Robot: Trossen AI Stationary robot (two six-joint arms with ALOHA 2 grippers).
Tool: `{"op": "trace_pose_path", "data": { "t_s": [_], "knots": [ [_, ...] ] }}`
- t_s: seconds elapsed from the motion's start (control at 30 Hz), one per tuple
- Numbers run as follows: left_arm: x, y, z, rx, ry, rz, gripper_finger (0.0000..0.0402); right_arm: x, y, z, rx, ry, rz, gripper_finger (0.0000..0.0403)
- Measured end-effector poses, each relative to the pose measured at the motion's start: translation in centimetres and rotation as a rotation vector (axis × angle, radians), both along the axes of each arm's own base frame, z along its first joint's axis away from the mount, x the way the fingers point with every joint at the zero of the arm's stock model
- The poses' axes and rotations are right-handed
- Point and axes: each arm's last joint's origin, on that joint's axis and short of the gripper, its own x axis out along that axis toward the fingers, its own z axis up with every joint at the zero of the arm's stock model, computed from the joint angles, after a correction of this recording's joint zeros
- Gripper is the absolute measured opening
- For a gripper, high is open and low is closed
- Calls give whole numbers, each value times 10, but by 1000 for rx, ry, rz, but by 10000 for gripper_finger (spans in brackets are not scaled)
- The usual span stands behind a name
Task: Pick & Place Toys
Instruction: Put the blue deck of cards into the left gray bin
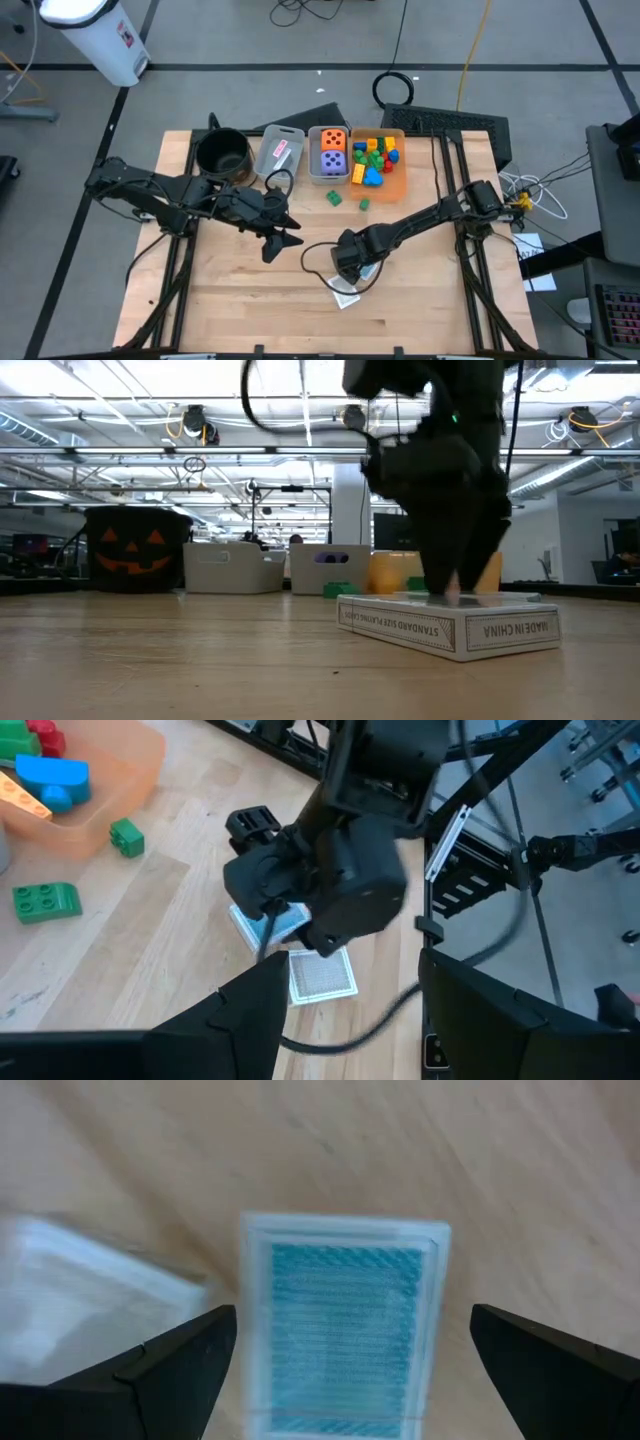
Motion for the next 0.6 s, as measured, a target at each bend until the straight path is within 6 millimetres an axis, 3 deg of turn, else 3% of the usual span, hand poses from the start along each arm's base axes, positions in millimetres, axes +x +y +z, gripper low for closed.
{"op": "trace_pose_path", "data": {
  "t_s": [0.23, 0.6],
  "knots": [
    [0, 0, 0, 0, 0, 0, 232, -8, -6, -18, 23, 38, -25, 394],
    [0, 0, 0, 3, -1, -1, 232, -5, -4, -19, 45, -11, -57, 393]
  ]
}}
